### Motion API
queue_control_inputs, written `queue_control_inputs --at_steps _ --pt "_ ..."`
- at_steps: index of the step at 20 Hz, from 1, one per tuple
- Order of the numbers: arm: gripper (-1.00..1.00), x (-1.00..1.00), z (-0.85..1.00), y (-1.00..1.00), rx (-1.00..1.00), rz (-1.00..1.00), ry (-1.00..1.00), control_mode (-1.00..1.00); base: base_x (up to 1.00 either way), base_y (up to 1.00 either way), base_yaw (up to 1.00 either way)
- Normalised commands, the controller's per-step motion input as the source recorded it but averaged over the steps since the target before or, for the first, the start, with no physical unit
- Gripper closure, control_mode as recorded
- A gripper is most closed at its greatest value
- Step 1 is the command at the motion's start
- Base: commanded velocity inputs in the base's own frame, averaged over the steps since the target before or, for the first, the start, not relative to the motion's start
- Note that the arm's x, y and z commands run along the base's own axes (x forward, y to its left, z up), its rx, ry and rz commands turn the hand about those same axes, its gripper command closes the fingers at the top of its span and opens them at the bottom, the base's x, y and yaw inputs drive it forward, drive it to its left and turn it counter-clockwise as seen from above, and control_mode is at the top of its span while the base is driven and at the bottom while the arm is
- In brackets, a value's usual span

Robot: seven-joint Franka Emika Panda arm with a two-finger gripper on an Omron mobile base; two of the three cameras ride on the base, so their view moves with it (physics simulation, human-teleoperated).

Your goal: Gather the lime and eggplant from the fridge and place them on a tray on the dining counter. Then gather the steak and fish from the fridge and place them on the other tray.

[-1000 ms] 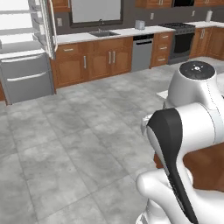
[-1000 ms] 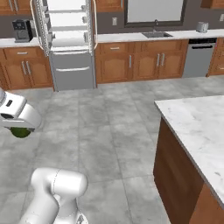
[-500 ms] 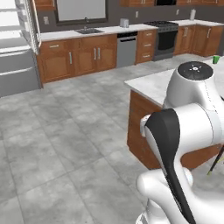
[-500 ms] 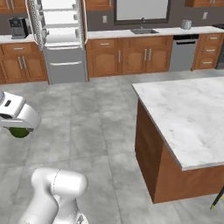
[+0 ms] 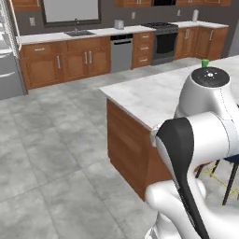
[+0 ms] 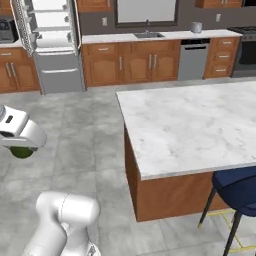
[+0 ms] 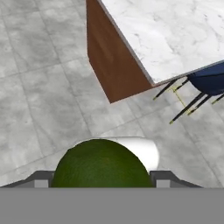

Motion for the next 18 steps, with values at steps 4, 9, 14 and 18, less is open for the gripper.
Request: queue_control_inputs --at_steps 4,9,14,18 --pt "1.0 0.0 0.0 0.0 0.0 0.0 0.0 1.0 -0.01 -1.0 0.04" --pt "1.0 0.0 0.0 0.0 0.0 0.0 0.0 1.0 -0.35 -1.0 0.05" --pt "1.0 0.0 0.0 0.0 0.0 0.0 0.0 1.0 -0.35 -1.0 0.05" --pt "1.0 0.0 0.0 0.0 0.0 0.0 0.0 1.0 -0.18 -1.0 0.06"
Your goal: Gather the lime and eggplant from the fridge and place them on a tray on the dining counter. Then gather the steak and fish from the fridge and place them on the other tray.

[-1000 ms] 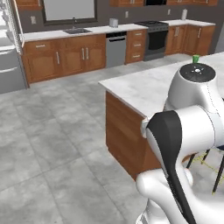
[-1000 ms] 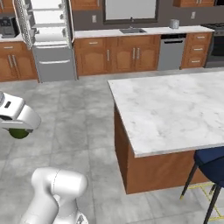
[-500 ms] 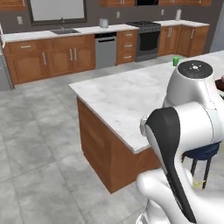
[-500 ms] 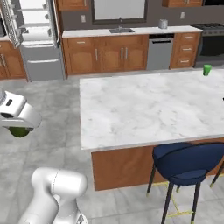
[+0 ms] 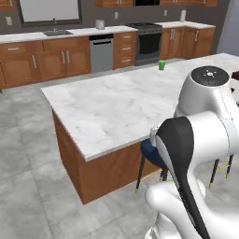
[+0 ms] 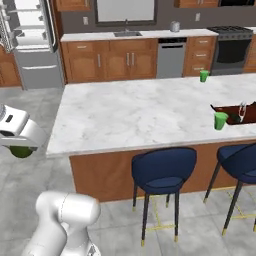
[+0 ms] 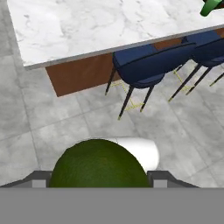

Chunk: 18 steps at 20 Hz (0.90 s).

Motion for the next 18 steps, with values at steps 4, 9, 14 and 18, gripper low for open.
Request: queue_control_inputs --at_steps 4,9,14,18 --pt "1.0 0.0 0.0 0.0 0.0 0.0 0.0 1.0 -0.03 -1.0 0.04" --pt "1.0 0.0 0.0 0.0 0.0 0.0 0.0 1.0 0.0 -1.0 0.05" --pt "1.0 0.0 0.0 0.0 0.0 0.0 0.0 1.0 0.02 -1.0 0.05" --pt "1.0 0.0 0.0 0.0 0.0 0.0 0.0 1.0 0.27 -1.0 0.08"
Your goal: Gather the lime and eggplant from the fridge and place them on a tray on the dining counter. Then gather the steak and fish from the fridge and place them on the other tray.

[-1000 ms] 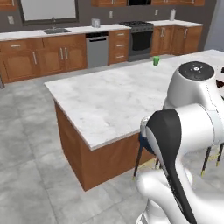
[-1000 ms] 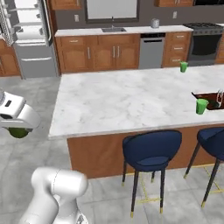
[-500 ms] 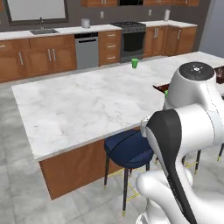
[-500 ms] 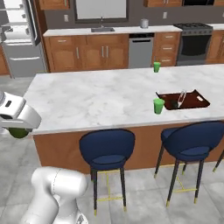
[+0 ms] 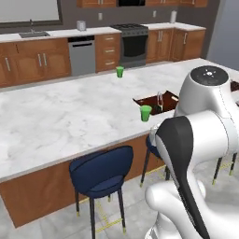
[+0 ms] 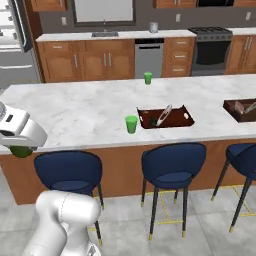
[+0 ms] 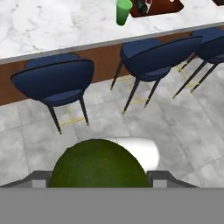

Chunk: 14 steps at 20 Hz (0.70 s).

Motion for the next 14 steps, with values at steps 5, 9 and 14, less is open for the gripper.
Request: queue_control_inputs --at_steps 5,9,14 --pt "1.0 0.0 0.0 0.0 0.0 0.0 0.0 1.0 0.52 -1.0 0.13" --pt "1.0 0.0 0.0 0.0 0.0 0.0 0.0 1.0 0.54 -0.9 0.21" --pt "1.0 0.0 0.0 0.0 0.0 0.0 0.0 1.0 0.67 -0.47 0.35"
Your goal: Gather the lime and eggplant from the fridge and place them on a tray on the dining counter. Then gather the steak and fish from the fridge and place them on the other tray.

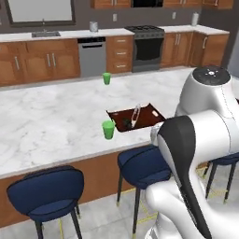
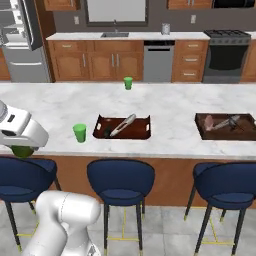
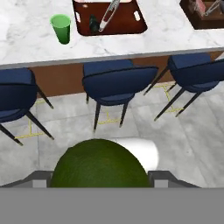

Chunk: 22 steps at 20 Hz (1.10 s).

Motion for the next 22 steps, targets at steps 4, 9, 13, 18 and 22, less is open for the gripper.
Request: queue_control_inputs --at_steps 4,9,13,18,22 --pt "1.0 0.0 0.0 0.0 0.0 0.0 0.0 1.0 0.7 -0.36 0.39" --pt "1.0 0.0 0.0 0.0 0.0 0.0 0.0 1.0 0.44 -0.64 0.22" --pt "1.0 0.0 0.0 0.0 0.0 0.0 0.0 1.0 0.69 -0.37 0.13" --pt "1.0 0.0 0.0 0.0 0.0 0.0 0.0 1.0 0.73 -0.27 0.14" --pt "1.0 0.25 0.0 -0.12 0.03 0.04 0.0 -1.0 0.58 -0.27 0.11"
